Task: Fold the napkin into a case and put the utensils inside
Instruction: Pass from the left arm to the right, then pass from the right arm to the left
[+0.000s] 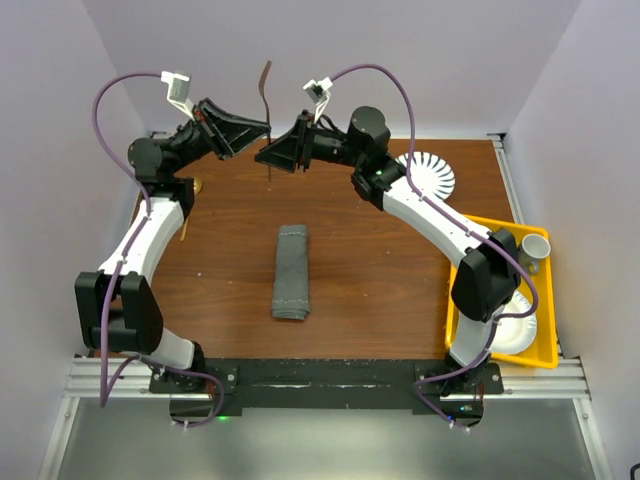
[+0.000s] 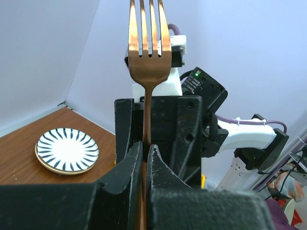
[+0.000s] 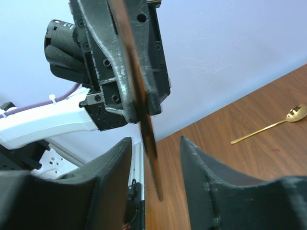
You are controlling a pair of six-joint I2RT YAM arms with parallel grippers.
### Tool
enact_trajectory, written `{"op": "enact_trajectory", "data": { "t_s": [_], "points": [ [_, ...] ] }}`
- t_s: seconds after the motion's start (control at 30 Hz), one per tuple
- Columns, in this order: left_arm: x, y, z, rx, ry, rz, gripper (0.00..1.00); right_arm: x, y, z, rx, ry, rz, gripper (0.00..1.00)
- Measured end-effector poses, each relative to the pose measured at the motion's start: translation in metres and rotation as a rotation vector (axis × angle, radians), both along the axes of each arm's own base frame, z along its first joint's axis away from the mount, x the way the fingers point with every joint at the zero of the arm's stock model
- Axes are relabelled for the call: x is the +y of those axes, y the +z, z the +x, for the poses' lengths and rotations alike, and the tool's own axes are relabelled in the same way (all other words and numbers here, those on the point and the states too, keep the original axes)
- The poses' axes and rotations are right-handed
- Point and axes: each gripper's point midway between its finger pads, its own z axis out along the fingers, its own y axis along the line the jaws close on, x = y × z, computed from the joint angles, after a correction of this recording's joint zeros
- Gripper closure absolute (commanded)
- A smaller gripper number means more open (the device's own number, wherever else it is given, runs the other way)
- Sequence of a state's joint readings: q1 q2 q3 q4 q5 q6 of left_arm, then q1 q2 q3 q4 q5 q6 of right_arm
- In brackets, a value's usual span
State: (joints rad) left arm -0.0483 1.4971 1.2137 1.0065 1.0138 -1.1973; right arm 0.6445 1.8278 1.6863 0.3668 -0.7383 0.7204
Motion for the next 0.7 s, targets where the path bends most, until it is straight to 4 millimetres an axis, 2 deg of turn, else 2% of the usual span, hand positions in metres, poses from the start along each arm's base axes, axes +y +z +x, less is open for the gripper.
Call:
{"op": "enact_trajectory", "data": {
  "t_s": [0.03, 0.1, 0.23, 0.37, 0.43, 0.57, 0.7],
  "points": [
    [0.0, 0.001, -0.001, -0.002, -0.002, 0.0, 1.0, 0.001, 0.0, -0.001, 0.0, 0.002, 0.0, 0.81],
    [-0.001, 0.004, -0.005, -0.012, -0.004, -0.001, 1.0, 0.001, 0.001, -0.002, -0.004, 0.005, 0.0, 1.0],
    [0.0, 0.008, -0.006, 0.009, 0.006, -0.011, 0.59, 0.0, 0.007, -0.009, -0.025, 0.001, -0.005, 1.0],
    [0.002, 0.01, -0.005, -0.016, 0.052, 0.018, 0.45, -0.006, -0.003, 0.001, -0.023, -0.096, -0.076, 1.0],
    [0.007, 0.012, 0.002, -0.025, 0.12, 0.052, 0.33, -0.013, -0.015, 0.01, -0.013, -0.177, -0.142, 1.0],
    [0.022, 0.026, 0.014, -0.103, 0.311, 0.138, 0.25, -0.037, -0.038, 0.028, -0.036, -0.353, -0.296, 1.0],
    [0.027, 0.036, 0.02, -0.167, 0.43, 0.211, 0.32, -0.063, -0.056, 0.034, -0.112, -0.512, -0.46, 1.0]
  ]
}}
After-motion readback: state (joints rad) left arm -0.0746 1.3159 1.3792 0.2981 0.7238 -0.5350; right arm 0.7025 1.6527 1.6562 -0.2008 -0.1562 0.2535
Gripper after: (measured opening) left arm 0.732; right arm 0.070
